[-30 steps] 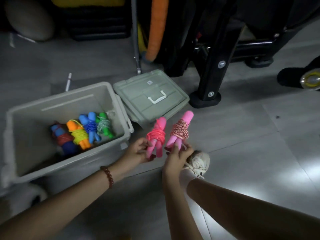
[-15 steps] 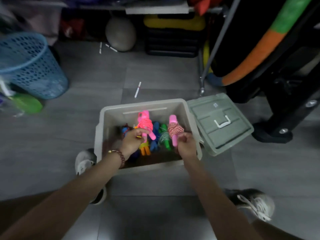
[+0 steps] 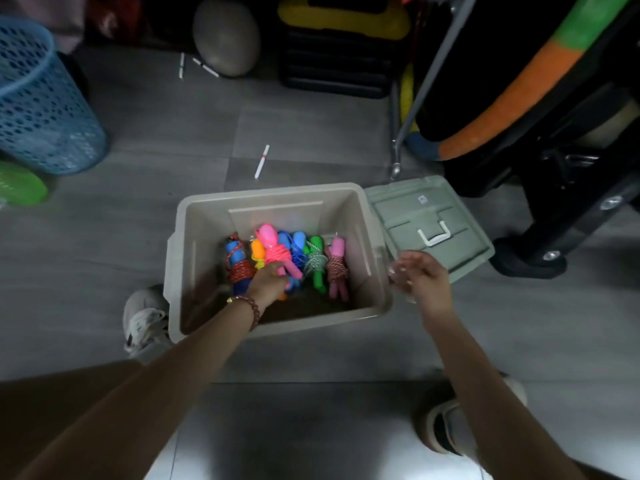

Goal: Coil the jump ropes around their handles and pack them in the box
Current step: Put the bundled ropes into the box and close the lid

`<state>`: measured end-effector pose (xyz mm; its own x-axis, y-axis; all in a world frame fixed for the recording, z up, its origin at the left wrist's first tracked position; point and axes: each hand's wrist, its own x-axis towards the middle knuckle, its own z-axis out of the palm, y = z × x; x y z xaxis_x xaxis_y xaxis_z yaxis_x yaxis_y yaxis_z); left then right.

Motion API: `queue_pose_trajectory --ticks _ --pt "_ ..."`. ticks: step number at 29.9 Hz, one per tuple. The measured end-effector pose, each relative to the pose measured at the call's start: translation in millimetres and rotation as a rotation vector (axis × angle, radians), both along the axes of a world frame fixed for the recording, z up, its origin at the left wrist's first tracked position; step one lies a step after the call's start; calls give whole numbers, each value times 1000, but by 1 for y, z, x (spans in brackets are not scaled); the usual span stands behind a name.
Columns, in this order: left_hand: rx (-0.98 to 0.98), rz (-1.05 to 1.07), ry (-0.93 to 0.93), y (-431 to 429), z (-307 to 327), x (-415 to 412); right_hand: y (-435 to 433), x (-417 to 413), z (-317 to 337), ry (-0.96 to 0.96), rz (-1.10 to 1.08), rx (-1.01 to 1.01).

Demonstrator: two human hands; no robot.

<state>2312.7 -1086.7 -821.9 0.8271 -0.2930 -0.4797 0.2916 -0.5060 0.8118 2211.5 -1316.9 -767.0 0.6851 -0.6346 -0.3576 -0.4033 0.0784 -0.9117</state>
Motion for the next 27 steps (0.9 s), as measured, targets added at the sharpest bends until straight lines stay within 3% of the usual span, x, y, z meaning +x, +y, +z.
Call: queue_pose_trajectory --ticks 3,4,6,8,10,19,23,27 --pt "-30 59 -35 -11 12 -6 -26 -17 -23 167 -340 -87" --pt "-39 32 -72 -15 18 -10 -32 -20 -30 290 -381 -54" --pt "-70 -61 -161 -20 28 -20 -42 -24 -45 428 -421 197" --pt "-114 -112 -174 -24 38 -29 -45 -24 -51 283 -443 603" --pt "-134 -134 -170 -27 42 -34 -42 -23 -51 66 -490 816" --pt "-185 -204 -154 -51 63 -60 -62 -37 -31 -173 -507 899" --pt "-232 -231 -136 -70 89 -75 -63 -61 6 -208 -501 883" --pt "-286 -293 -91 -91 113 -98 -41 -101 44 -339 -531 990"
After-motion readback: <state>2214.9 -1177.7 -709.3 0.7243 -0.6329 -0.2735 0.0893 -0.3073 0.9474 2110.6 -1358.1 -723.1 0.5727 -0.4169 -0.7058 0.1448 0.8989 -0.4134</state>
